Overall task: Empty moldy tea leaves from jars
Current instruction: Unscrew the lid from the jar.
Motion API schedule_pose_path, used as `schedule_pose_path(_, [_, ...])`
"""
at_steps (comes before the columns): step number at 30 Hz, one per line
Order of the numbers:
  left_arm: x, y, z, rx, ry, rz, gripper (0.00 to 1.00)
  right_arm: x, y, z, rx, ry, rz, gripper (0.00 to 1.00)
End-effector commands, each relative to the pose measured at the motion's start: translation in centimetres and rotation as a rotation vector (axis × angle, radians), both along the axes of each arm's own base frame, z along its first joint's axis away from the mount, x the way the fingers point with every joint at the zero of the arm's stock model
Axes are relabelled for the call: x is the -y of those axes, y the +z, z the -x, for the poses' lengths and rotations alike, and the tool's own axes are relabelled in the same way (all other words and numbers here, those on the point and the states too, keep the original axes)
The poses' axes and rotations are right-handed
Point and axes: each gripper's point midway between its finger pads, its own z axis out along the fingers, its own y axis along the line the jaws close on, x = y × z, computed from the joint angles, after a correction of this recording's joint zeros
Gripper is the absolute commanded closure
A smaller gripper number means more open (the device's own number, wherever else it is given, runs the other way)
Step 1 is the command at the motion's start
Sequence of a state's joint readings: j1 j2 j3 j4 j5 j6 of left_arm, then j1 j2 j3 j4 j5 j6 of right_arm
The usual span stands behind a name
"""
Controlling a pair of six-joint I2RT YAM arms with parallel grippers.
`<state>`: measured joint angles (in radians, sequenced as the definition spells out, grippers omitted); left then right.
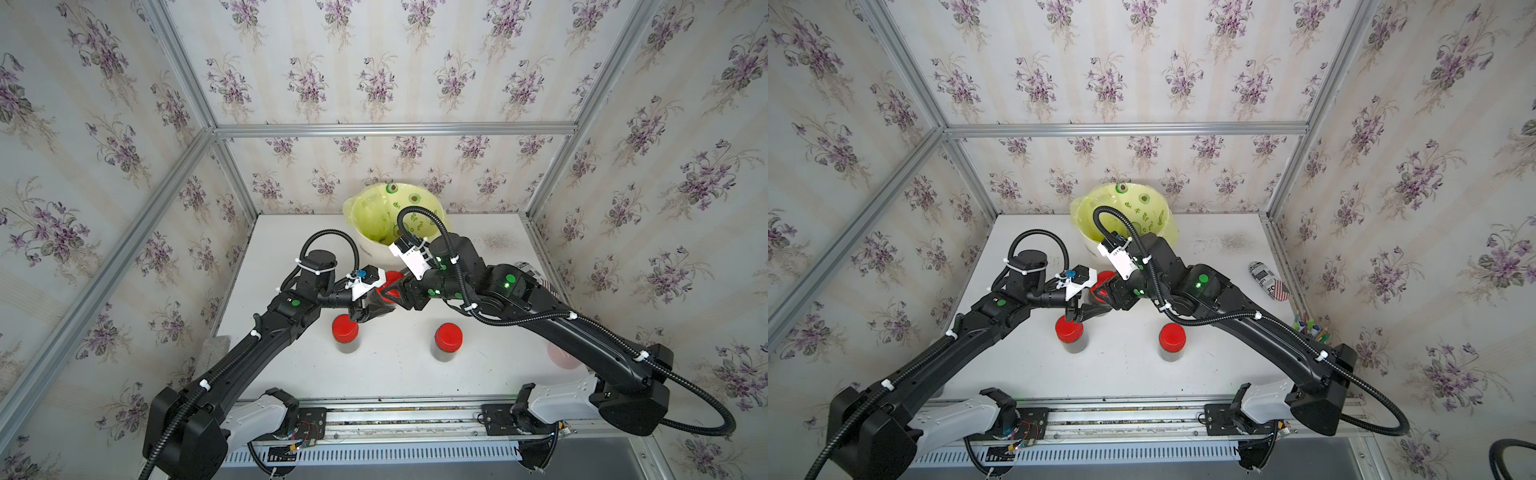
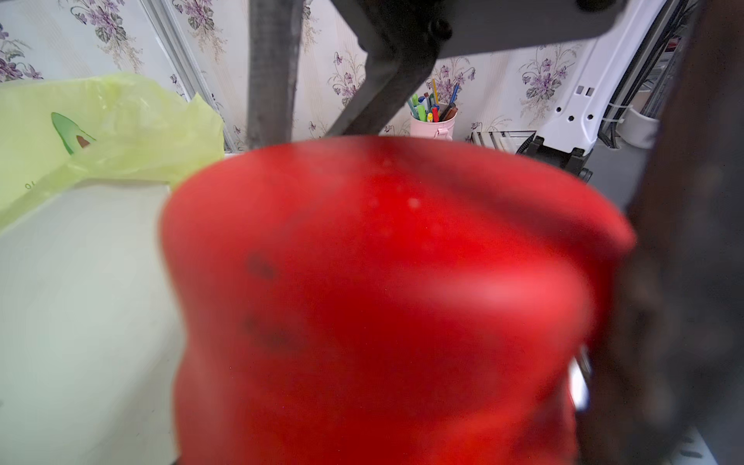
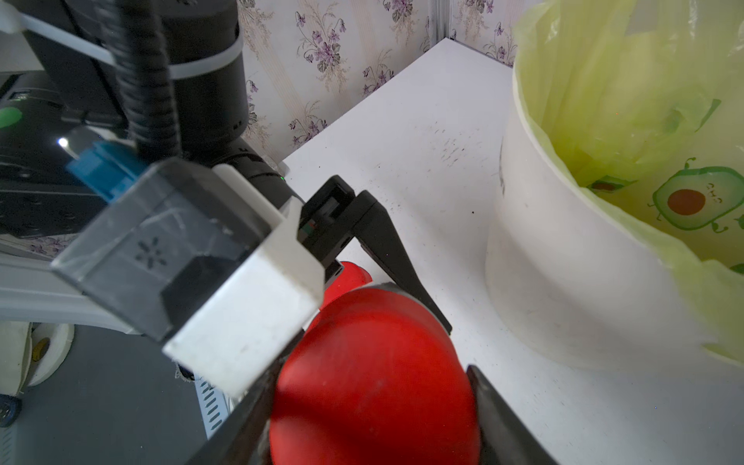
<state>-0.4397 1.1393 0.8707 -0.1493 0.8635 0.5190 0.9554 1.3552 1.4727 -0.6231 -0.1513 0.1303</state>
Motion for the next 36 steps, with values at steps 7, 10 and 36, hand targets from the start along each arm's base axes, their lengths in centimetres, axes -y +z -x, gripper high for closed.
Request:
schedule_pose_path(7, [0.1, 0.7, 0.1, 0.038, -0.017, 0.016, 0.48, 0.4, -0.4, 0.6, 0.05, 0.068, 0.057, 0.54])
schedule_pose_path(10, [0.1, 0.8, 0.2, 0.04, -0.02, 0.018, 0.48, 0.6, -0.7, 0.7, 0.088, 0.099, 0.08, 0.55])
schedule_pose_path(36, [0.2, 0.8, 0.5, 0.028, -0.038, 0.025, 0.47, 0.5, 0.6, 1.4, 0.343, 0.538, 0.047, 0.62])
